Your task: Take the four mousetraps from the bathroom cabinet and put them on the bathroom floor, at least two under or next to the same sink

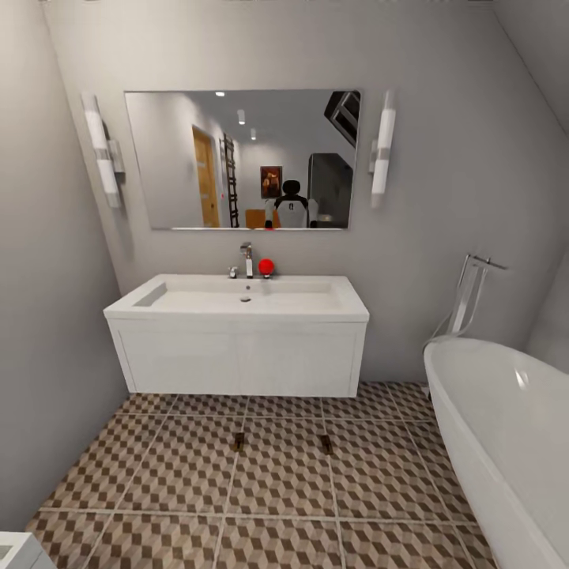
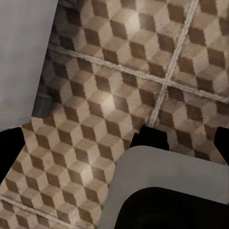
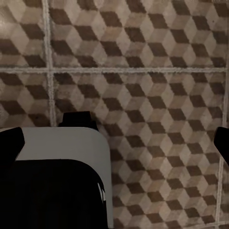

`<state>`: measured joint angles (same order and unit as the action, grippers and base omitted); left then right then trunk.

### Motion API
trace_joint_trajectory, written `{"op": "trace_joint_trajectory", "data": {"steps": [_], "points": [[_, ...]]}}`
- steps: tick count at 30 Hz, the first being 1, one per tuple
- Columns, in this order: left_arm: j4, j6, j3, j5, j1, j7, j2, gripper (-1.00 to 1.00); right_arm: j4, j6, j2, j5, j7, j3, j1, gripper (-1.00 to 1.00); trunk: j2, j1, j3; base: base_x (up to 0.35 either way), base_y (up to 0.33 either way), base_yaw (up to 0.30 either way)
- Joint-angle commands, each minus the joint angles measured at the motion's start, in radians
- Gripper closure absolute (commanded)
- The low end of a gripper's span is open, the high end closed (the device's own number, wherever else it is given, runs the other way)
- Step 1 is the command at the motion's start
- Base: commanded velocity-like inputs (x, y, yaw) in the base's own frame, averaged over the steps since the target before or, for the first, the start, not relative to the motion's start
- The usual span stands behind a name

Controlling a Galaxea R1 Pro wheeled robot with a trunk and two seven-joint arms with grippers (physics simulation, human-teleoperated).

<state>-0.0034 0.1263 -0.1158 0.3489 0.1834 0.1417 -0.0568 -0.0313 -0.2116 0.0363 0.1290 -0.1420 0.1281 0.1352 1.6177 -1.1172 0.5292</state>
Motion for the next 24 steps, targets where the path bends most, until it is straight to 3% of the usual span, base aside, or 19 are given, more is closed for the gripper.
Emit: {"op": "trace_joint_trajectory", "data": {"steps": [1, 9, 24], "points": [[0.0, 0.007, -0.008, 0.008, 0.0, 0.003, 0.0, -1.0, -0.003, -0.006, 0.0, 0.011, -0.003, 0.008, 0.001, -1.0, -0.007, 0.004, -0.002, 0.0, 0.0, 0.0], [0.0, 0.023, -0.008, 0.012, -0.001, 0.003, 0.002, -1.0, -0.003, -0.006, -0.001, 0.011, -0.001, 0.009, 0.001, -1.0, -0.063, 0.035, -0.027, 0.0, 0.0, 0.004], [0.0, 0.026, -0.008, 0.012, -0.001, 0.003, 0.016, -1.0, -0.003, -0.014, 0.0, 0.011, 0.003, 0.009, -0.008, -1.0, -0.063, 0.035, -0.034, 0.0, 0.0, 0.198]]}}
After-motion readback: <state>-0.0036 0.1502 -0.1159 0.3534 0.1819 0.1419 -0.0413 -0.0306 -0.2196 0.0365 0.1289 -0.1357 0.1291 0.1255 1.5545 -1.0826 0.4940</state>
